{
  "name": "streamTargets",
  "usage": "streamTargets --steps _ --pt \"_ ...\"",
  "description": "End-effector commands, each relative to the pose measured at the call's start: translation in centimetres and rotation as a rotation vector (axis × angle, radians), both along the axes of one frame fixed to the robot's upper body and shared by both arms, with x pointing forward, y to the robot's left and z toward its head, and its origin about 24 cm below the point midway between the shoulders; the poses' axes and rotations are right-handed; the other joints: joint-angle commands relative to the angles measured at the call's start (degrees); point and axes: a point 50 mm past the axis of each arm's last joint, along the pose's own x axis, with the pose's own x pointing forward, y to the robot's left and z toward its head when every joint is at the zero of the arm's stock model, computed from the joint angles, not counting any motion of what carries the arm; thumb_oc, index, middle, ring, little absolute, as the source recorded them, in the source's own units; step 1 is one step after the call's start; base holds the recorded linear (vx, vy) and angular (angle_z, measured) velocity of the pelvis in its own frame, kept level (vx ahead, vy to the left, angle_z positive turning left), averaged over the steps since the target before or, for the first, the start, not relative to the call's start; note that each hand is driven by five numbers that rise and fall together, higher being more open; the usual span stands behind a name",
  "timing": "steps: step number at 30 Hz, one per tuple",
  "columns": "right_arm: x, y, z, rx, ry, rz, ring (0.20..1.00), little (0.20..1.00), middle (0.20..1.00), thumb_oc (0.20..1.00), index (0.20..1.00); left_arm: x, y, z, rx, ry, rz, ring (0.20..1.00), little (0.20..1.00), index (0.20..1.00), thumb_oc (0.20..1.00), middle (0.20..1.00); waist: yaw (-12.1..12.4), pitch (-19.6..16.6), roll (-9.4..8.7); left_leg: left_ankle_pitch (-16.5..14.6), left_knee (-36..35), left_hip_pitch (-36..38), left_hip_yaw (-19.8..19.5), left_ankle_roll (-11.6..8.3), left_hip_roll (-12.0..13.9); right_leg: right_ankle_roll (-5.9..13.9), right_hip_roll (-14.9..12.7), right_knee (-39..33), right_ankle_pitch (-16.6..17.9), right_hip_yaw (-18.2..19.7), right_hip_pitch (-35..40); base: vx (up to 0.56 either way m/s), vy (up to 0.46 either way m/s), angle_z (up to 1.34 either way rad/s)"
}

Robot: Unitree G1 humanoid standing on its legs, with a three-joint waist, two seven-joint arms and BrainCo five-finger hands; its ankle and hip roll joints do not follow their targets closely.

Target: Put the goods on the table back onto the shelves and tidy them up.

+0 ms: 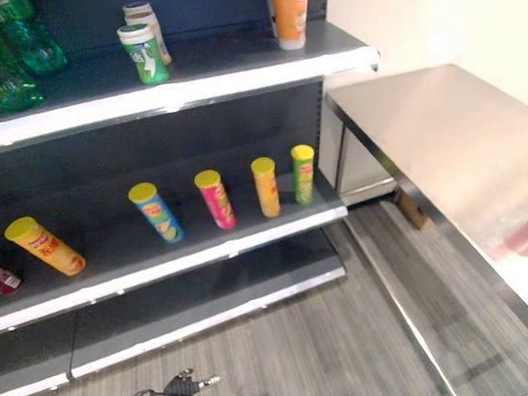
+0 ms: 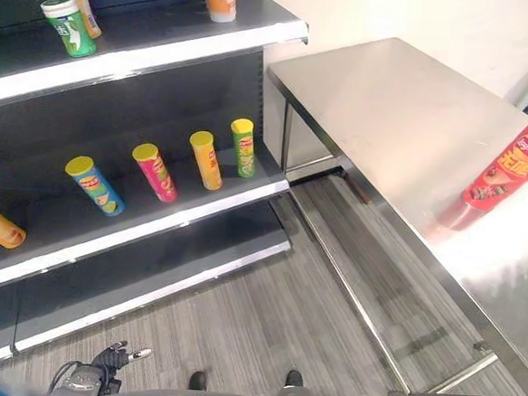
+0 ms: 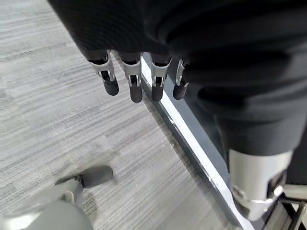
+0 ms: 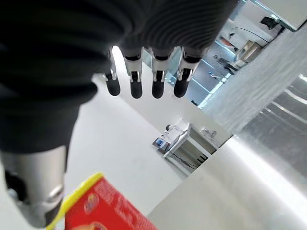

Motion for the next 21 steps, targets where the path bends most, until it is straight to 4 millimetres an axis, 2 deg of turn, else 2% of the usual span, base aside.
streamTargets --steps 1,9,21 --pt "0.9 0.6 3.2 -0.064 -0.052 0.045 1.0 1.0 1.0 1.0 1.0 2.2 4.1 2.2 0.1 -0.062 0.007 1.0 1.0 1.0 1.0 1.0 1.48 0.25 -5.71 -2.61 0.27 3.09 4.78 -4.63 2.26 -1.46 1.27 2.78 -8.82 3.15 -0.02 -0.01 -0.108 0.26" --pt "1.8 0.6 5.1 -0.092 -0.013 0.046 1.0 1.0 1.0 1.0 1.0 2.0 4.9 2.5 0.106 -0.064 0.01 1.0 1.0 1.0 1.0 1.0 2.39 1.03 -4.59 -0.47 0.27 1.58 3.23 -5.45 2.5 -2.34 1.98 2.0 -9.51 1.33 0.61 0.0 -0.072 0.17" --pt "2.3 0.4 6.3 -0.123 0.054 0.01 1.0 1.0 1.0 1.0 1.0 2.3 5.0 2.7 0.113 -0.075 0.0 1.0 1.0 1.0 1.0 1.0 2.7 2.08 -3.32 0.9 0.27 0.05 2.86 -5.79 1.65 -2.69 1.93 1.24 -9.45 0.21 0.42 0.01 -0.028 0.15"
